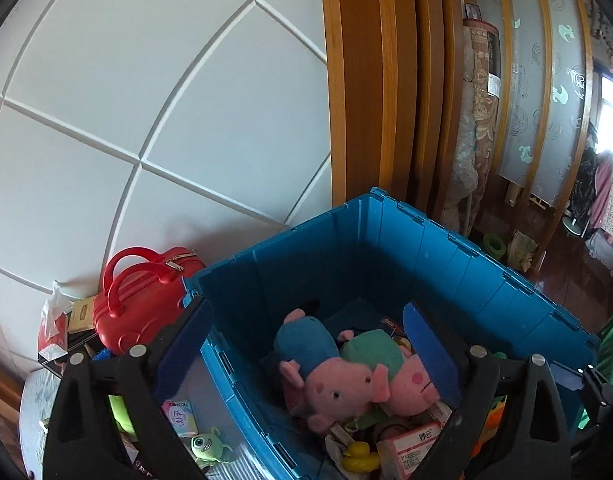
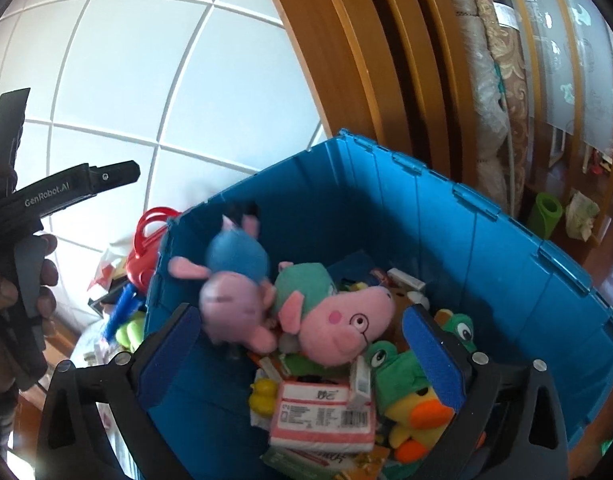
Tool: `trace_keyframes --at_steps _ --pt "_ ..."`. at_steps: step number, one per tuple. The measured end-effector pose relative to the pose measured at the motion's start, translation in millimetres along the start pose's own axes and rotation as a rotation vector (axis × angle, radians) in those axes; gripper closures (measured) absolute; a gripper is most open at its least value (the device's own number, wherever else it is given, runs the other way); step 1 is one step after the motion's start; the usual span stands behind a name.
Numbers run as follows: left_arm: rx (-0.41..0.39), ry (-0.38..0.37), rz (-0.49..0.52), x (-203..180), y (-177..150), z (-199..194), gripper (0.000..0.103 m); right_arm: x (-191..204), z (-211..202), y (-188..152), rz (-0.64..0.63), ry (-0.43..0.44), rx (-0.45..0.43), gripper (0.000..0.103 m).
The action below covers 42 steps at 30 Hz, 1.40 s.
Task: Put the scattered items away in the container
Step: 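Open both grippers over the bin to drop the plush and ointment box, then withdraw both grippers from the bin back toward the pile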
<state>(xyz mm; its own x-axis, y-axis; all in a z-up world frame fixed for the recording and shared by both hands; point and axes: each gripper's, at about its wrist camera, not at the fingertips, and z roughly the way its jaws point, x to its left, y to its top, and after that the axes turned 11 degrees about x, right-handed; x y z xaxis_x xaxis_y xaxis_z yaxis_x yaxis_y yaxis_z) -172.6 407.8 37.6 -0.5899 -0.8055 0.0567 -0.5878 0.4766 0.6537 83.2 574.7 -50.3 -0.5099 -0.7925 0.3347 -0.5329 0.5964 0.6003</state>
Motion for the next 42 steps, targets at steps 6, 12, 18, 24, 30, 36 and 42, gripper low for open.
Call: trace_keyframes --at_steps 6,12,18,24,30,36,42 --pt "-0.005 0.01 -0.003 11.4 -17.9 -14.3 0.006 11.6 -2.1 -2.7 -0.022 0.019 0.0 0.0" --pt "0.021 0.06 -0.024 25.9 -39.7 -25.4 0.006 35.0 -8.6 -4.6 -0.064 0.04 0.007 0.0" --pt "0.031 0.095 -0.077 48.3 -64.7 -39.8 0.006 58.7 -12.3 -13.5 -0.109 0.061 0.027 0.0" --pt "0.042 0.13 -0.141 76.2 -91.3 -53.7 0.006 92.0 -17.2 -21.8 -0.175 0.077 0.049 0.0" --pt "0.051 0.161 -0.197 103.2 -120.3 -70.0 0.006 124.7 -18.6 -33.2 -0.226 0.101 0.072 0.0" --pt "0.061 0.184 -0.241 130.7 -146.5 -83.1 0.006 155.6 -20.0 -45.8 -0.271 0.116 0.089 0.0" --pt "0.081 0.206 -0.279 158.4 -177.4 -94.2 0.006 190.6 -12.6 -65.3 -0.319 0.132 0.123 0.0"
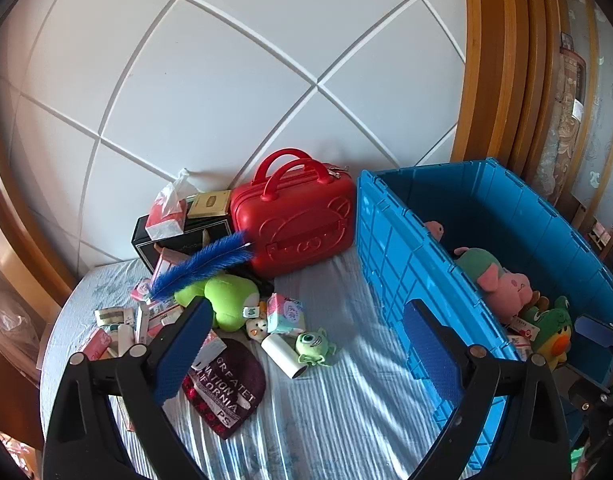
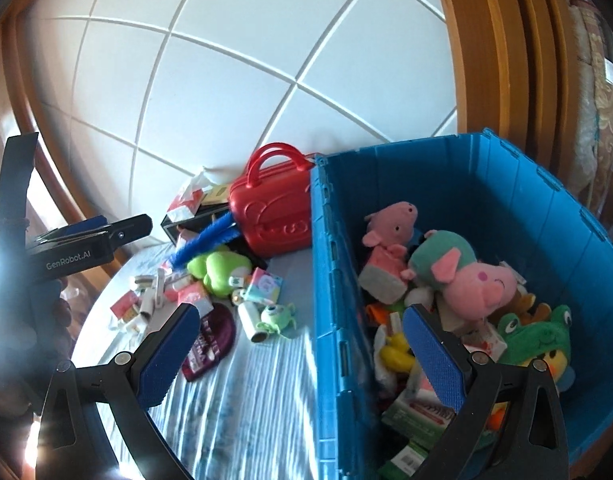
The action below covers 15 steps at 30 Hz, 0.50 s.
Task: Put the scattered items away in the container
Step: 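Withdraw both grippers from the bin back toward the pile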
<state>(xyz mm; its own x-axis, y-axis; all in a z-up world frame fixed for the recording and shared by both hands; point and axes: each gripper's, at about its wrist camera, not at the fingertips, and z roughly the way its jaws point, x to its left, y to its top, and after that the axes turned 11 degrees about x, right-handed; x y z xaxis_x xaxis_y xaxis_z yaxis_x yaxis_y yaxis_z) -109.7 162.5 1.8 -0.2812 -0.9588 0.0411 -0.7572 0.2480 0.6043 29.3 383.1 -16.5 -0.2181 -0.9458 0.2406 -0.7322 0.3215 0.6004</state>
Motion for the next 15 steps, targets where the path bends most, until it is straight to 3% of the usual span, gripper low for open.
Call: trace_keyframes --at_steps 15 --pt "0.107 0.089 -0.123 138.6 -71.4 21.7 0.006 110.8 57.2 -7.6 -0.103 0.056 0.098 0.0"
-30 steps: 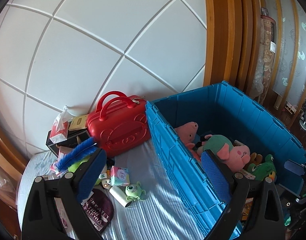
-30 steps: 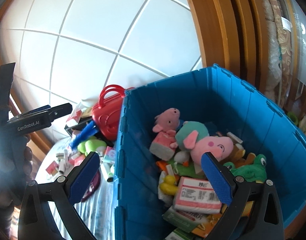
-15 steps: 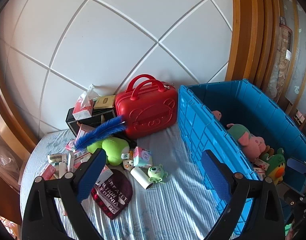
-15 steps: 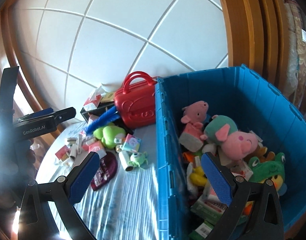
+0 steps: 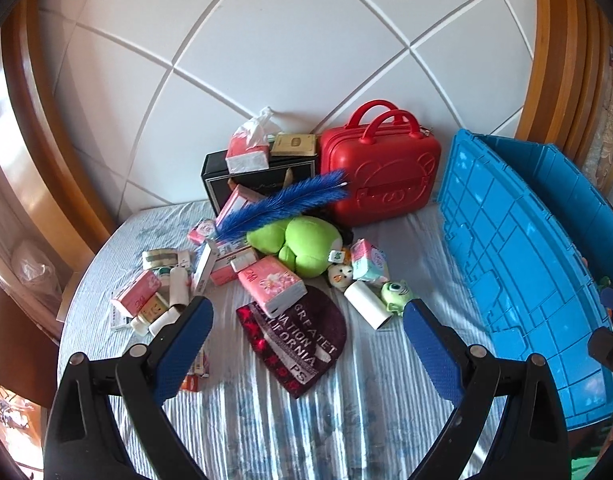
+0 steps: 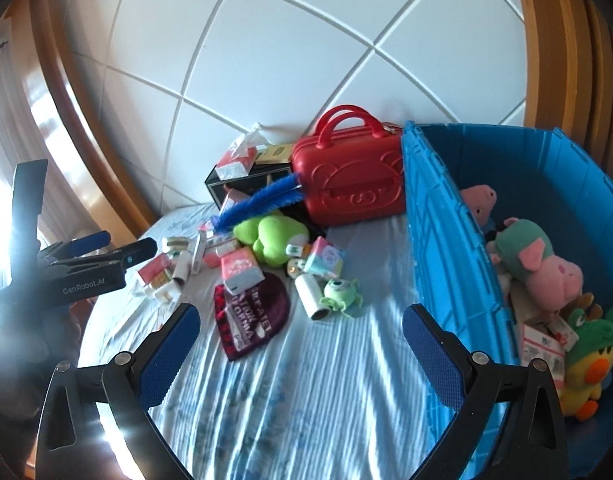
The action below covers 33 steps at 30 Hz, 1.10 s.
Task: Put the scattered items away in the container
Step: 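Withdraw both grippers from the bin back toward the pile, then grasp the white-orange medicine box with the left gripper while the right grasps the white ointment tube box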
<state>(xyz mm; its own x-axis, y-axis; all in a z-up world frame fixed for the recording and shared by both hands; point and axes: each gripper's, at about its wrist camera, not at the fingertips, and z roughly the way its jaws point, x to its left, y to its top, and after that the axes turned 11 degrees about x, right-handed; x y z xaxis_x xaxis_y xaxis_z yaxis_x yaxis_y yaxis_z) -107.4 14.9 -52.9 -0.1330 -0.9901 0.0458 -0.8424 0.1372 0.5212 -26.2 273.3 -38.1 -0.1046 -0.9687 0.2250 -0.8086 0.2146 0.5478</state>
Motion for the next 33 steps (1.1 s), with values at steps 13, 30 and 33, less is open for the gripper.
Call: trace_keyframes --at_steps 13,30,33 --pt "0.161 0.069 -0.059 120.6 -63.0 81.4 0.006 71.4 66.8 2.6 -0.027 0.002 0.099 0.0" --pt "0.285 0.025 -0.012 211.9 -121.7 217.1 0.042 129.1 168.7 -16.5 -0.014 -0.005 0.251 0.0" --pt "0.303 0.009 0.02 218.6 -126.4 245.0 0.051 133.4 186.0 -22.6 -0.003 -0.008 0.28 0.0"
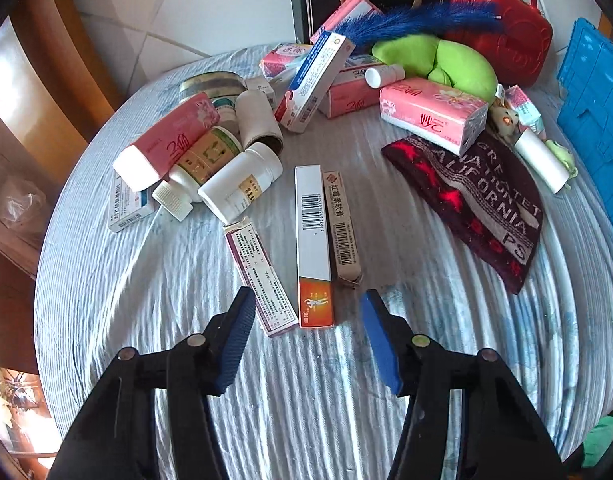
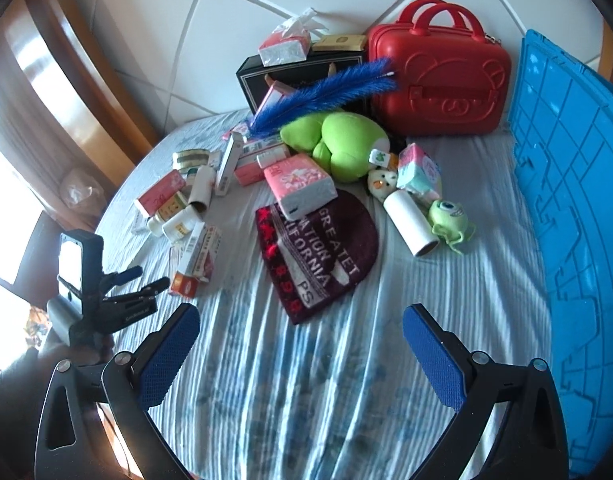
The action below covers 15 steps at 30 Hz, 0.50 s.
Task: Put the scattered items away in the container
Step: 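Grasp the white-orange medicine box with the left gripper while the right grasps the white ointment tube box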
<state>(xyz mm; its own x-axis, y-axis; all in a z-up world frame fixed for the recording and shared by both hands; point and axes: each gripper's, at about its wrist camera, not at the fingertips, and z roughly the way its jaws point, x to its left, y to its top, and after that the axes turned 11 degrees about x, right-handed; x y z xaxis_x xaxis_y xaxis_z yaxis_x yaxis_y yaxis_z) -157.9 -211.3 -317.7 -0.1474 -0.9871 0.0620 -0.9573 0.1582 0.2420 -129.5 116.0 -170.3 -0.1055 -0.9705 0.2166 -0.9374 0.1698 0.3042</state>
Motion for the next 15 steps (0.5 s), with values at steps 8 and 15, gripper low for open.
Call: trace_keyframes --at_steps 8,15 --pt "0.025 -0.039 0.073 0.0 3.5 43.3 0.067 19.2 38.0 -2.3 0.005 -0.002 0.061 0.0" --pt "-0.011 -0.084 0.077 8.9 -4.9 41.2 0.08 42.9 79.9 7.0 -0.035 -0.009 0.113 0.0"
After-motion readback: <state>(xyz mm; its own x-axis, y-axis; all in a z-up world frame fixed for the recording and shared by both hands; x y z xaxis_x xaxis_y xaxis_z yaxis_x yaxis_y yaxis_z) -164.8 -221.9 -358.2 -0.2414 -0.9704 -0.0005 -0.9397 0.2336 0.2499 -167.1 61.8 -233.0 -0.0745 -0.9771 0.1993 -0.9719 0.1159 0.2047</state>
